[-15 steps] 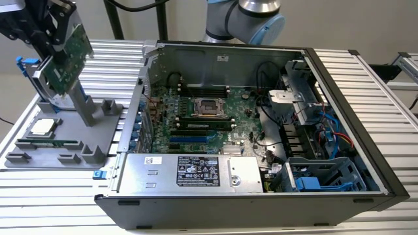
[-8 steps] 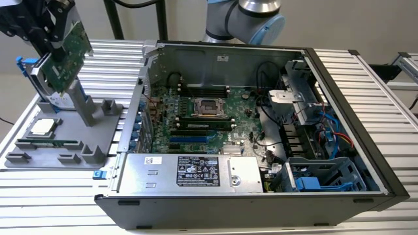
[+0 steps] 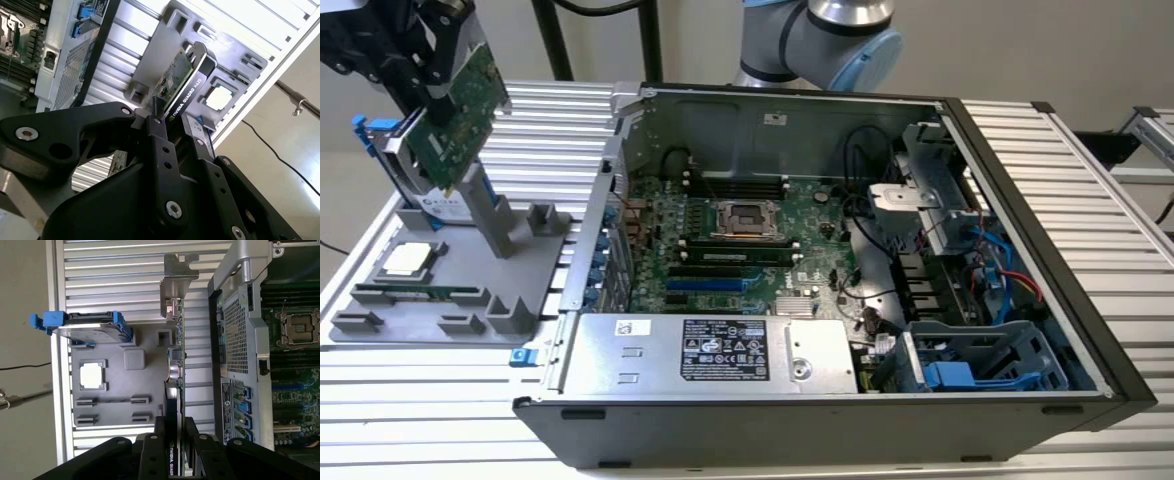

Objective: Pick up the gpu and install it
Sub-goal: 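Pick up the gpu and move the gpu toward the slot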

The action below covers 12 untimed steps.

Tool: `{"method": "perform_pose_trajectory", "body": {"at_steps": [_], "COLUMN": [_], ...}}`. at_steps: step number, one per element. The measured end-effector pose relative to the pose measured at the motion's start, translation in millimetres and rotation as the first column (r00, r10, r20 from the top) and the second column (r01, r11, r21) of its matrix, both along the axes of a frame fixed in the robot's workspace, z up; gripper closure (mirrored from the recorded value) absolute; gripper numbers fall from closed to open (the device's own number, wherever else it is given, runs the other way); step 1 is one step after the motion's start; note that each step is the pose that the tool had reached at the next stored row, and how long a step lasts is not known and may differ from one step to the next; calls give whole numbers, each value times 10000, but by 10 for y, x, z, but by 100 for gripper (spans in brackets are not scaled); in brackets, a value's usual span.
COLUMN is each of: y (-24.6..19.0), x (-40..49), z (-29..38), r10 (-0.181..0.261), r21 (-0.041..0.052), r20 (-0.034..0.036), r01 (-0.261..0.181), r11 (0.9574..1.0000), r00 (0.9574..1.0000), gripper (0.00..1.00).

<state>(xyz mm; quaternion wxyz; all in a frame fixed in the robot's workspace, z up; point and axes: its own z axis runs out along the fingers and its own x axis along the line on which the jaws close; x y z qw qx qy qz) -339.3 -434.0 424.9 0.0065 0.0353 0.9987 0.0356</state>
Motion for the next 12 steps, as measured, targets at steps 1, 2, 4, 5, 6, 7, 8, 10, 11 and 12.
{"method": "perform_pose_trajectory", "body": {"at_steps": [1,2,4,5,6,7,8,10,11,12], "y": [0,1,0,0,0,0,0,0,0,0], "x": [6,14,31,40,49,58,67,85,93,102], "z": [0,1,0,0,0,0,0,0,0,0], "r10": [0,-1,-1,-1,-1,-1,-1,-1,-1,-1], "r21": [0,0,0,0,0,1,0,0,1,0], "r20": [-1,-1,0,-1,-1,0,0,-1,0,-1], "r01": [0,1,1,1,1,1,1,1,1,1], "r11": [10000,10000,10000,10000,10000,10000,10000,10000,10000,10000], "r00": [10000,10000,10000,10000,10000,10000,10000,10000,10000,10000], "gripper": [100,100,100,100,100,100,100,100,100,100]}}
